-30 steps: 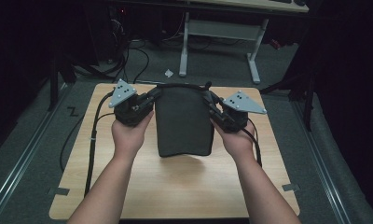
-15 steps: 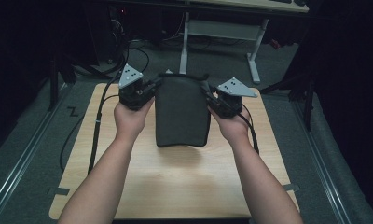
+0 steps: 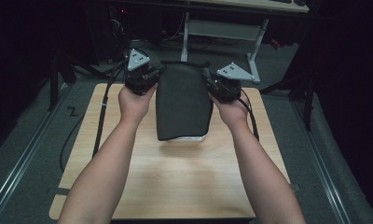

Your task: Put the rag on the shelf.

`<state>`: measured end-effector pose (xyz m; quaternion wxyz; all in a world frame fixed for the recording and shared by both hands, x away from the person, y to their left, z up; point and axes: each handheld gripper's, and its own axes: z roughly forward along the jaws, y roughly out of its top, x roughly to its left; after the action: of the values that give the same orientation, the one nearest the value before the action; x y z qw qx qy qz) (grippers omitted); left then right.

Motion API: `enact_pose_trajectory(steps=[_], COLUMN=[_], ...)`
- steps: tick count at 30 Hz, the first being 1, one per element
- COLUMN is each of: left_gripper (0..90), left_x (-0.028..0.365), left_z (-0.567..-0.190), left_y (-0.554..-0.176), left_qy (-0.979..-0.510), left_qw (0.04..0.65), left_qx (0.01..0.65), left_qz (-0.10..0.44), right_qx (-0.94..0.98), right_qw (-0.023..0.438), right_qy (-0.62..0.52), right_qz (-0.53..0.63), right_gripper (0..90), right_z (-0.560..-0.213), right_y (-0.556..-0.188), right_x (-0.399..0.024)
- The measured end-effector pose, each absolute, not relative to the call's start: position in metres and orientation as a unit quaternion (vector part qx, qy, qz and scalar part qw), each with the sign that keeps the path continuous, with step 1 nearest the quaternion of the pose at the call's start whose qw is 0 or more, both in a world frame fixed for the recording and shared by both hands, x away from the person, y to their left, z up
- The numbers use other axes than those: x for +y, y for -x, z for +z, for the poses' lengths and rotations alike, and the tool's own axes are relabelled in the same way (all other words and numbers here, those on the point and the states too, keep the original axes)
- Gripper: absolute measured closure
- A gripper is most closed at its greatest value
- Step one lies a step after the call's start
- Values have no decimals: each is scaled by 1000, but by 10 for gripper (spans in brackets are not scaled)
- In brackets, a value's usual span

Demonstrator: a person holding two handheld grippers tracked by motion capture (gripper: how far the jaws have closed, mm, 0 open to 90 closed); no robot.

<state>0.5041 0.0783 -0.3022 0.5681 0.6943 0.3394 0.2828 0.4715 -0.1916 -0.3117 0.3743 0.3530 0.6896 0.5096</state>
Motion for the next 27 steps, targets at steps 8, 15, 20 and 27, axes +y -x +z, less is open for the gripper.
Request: enact_pose_trajectory(steps=[8,15,20,27], left_gripper=[843,841,842,849], left_x=[74,70,69,71], left_z=[-314,-345,-368,-385], left_y=[-530,-550,-555,-557], left_qy=[-701,-726,-737,-736], left_qw=[559,538,530,524], left_qx=[347,357,362,390], left_qz=[274,236,212,179], right_qx=[699,717,732,747], right_qw=[380,360,344,322], right_qy=[-348,-360,-364,-363], right_qz=[496,476,463,455], right_gripper=[765,762,758,760], right_z=[-316,-337,-355,-365], right_y=[-493,-512,-519,-522], right_x=[-193,-203,-209,-212])
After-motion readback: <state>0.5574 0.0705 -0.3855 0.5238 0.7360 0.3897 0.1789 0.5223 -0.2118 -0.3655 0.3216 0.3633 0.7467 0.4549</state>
